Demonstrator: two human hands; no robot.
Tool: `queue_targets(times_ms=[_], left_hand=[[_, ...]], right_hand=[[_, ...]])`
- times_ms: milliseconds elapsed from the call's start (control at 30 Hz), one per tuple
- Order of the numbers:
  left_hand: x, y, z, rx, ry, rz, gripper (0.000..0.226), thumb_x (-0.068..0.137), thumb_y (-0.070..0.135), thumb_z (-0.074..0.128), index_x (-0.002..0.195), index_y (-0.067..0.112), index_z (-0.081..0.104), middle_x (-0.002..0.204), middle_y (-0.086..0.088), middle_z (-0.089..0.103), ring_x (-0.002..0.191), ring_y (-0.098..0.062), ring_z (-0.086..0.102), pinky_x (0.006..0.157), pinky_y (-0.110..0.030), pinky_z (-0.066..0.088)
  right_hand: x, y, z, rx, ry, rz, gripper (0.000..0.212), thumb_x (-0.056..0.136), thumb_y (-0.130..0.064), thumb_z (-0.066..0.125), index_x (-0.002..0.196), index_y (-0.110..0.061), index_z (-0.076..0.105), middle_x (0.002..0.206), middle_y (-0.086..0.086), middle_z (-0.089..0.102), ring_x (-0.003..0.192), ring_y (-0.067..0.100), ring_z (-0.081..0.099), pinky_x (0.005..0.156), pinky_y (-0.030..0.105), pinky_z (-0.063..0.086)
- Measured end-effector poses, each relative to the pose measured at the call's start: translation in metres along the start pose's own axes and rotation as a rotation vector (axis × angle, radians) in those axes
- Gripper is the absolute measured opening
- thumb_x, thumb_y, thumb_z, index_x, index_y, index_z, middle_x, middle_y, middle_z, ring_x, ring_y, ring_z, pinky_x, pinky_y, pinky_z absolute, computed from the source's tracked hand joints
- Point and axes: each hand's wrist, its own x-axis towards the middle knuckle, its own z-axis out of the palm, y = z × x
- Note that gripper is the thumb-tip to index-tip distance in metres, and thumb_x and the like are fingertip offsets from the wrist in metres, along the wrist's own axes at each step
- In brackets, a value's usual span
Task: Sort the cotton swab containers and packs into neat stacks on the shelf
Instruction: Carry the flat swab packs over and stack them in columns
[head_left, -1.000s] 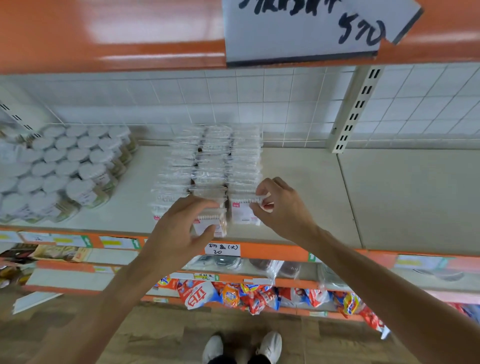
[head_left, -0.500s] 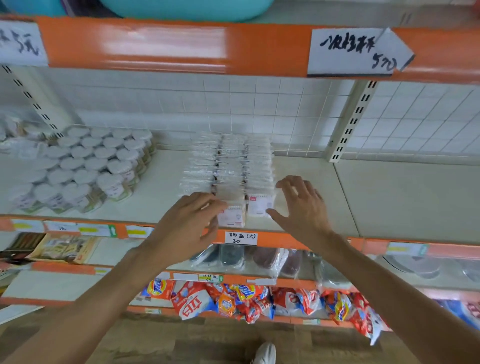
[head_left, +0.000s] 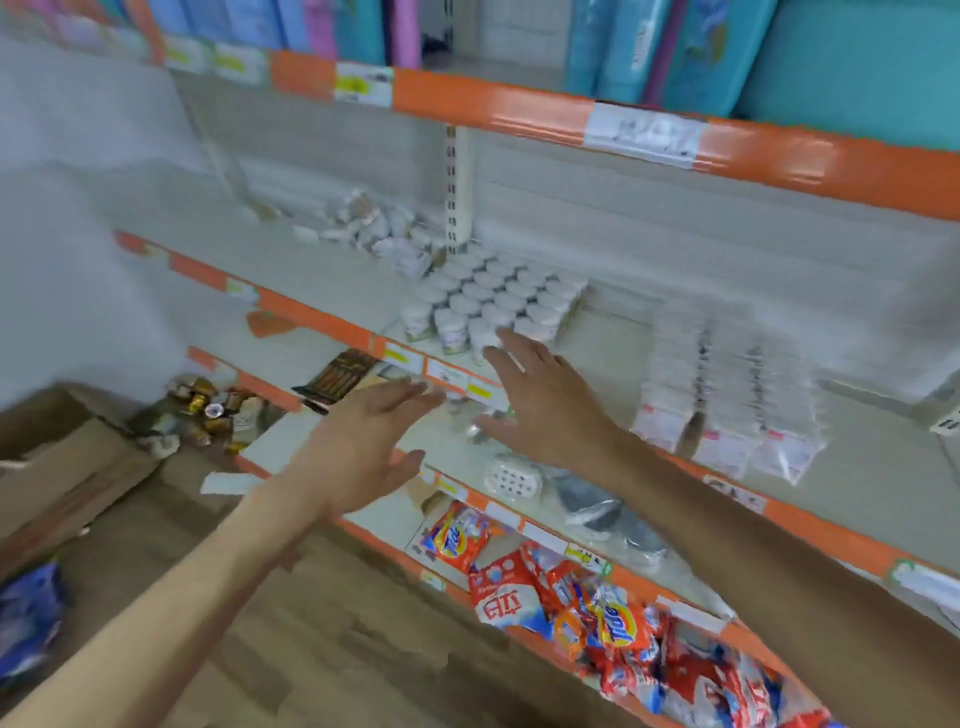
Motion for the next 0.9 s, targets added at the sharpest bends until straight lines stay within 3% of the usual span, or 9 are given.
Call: queue_targets(times_ms=[100,233,333,667,800,900], left_hand=[[-0.053,-0.04,-0.026,0.03,0.012,-0.124,0.065,0.085,0.033,0.071,0.145,0.018,0.051,0.143,-0.01,0.056,0.131,-0.032,0.054,0.105,-0.046,0.045],[-0.095,-0.085,-0.048,0.036,0.068,-0.262,0.068,0.089,0.036,0.068,0.15,0.022,0.044,0.151,-0.006,0.049,0.144,-0.028,0.04,0.116,-0.047,0.035],[-0.105,-0.115,-0.051,0.027,0.067,-0.303,0.071,0.089,0.038,0.067,0.153,0.024,0.039,0.154,-0.004,0.044,0.15,-0.024,0.029,0.116,-0.052,0.035],[-0.058,-0.238,-0.031,0.012,-0.014,-0.33,0.072,0.091,0.042,0.062,0.154,0.038,0.027,0.159,0.0,0.036,0.153,-0.018,0.017,0.117,-0.052,0.033],[-0.03,-0.295,-0.038,0.057,-0.042,-0.337,0.071,0.089,0.051,0.052,0.154,0.04,0.025,0.157,-0.003,0.039,0.151,-0.022,0.024,0.114,-0.055,0.036],[-0.019,-0.336,-0.045,0.092,-0.04,-0.357,0.073,0.09,0.049,0.061,0.154,0.035,0.029,0.156,-0.006,0.042,0.15,-0.024,0.027,0.117,-0.049,0.034]], right_hand=[[0.042,-0.062,0.003,0.067,-0.016,-0.109,0.081,0.093,-0.055,0.06,0.155,-0.014,0.028,0.166,0.009,0.015,0.149,0.028,0.021,0.117,0.044,0.03],[0.081,-0.116,0.009,0.165,-0.059,-0.191,0.08,0.094,-0.059,0.054,0.156,-0.017,0.025,0.166,0.003,0.014,0.15,0.022,0.017,0.119,0.039,0.024],[0.107,-0.137,0.016,0.158,-0.058,-0.249,0.076,0.095,-0.058,0.053,0.153,-0.016,0.029,0.163,0.003,0.019,0.148,0.021,0.02,0.117,0.035,0.022],[0.244,-0.125,0.072,0.189,-0.194,-0.202,0.074,0.099,-0.062,0.039,0.156,-0.017,0.023,0.167,0.007,0.011,0.151,0.025,0.015,0.119,0.044,0.024],[0.308,-0.121,0.085,0.222,-0.262,-0.19,0.074,0.1,-0.063,0.035,0.158,-0.02,0.02,0.167,0.006,0.009,0.152,0.025,0.014,0.119,0.043,0.022],[0.359,-0.121,0.092,0.22,-0.28,-0.223,0.075,0.1,-0.065,0.033,0.159,-0.022,0.017,0.168,0.005,0.007,0.152,0.023,0.012,0.119,0.043,0.021]])
